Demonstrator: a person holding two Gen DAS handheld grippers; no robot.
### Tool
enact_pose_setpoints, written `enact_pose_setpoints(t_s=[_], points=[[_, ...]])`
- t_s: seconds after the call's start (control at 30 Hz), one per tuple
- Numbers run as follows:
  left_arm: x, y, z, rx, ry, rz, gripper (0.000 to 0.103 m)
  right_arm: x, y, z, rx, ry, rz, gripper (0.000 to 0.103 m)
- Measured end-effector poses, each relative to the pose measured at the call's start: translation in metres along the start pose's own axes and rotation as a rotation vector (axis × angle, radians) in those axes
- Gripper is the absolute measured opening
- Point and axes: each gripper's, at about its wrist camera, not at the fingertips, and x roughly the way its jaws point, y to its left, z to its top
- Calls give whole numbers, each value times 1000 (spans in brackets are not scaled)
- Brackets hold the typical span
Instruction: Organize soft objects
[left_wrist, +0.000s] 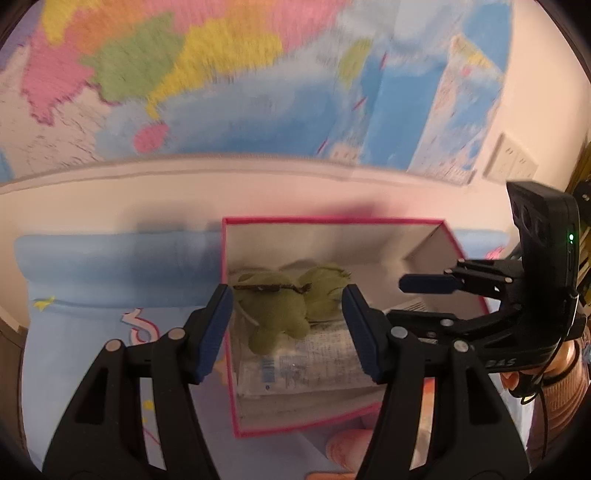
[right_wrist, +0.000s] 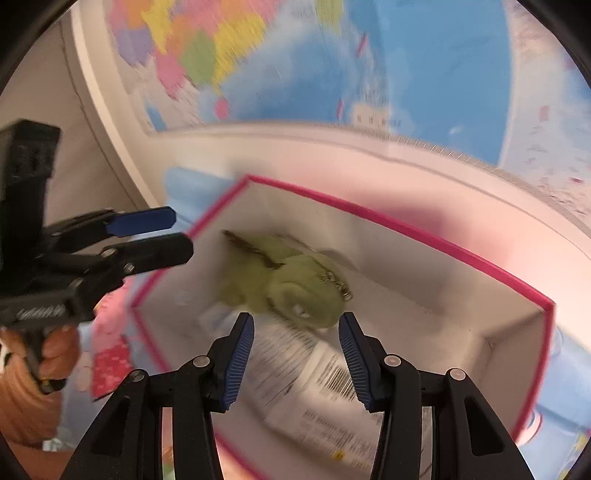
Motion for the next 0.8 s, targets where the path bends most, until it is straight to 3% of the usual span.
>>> enact_pose_setpoints(t_s=[0.1, 0.23, 0.37, 0.57, 0.8], points=[[-30, -4, -7, -3, -72, -14, 78, -47, 4, -23, 12, -77, 26, 57], [-71, -17, -26, 20, -146, -58, 78, -90, 12, -45, 16, -140, 54, 64], [-98, -36, -49, 61, -161, -123, 78, -125, 16, -82, 15, -161, 51, 66], [-107, -64, -90, 110, -109, -233, 78, -135, 16, -135, 94, -118, -8, 66], [-90, -103, -130, 161, 17, -313, 78, -121, -21, -207, 309, -23, -38, 66]])
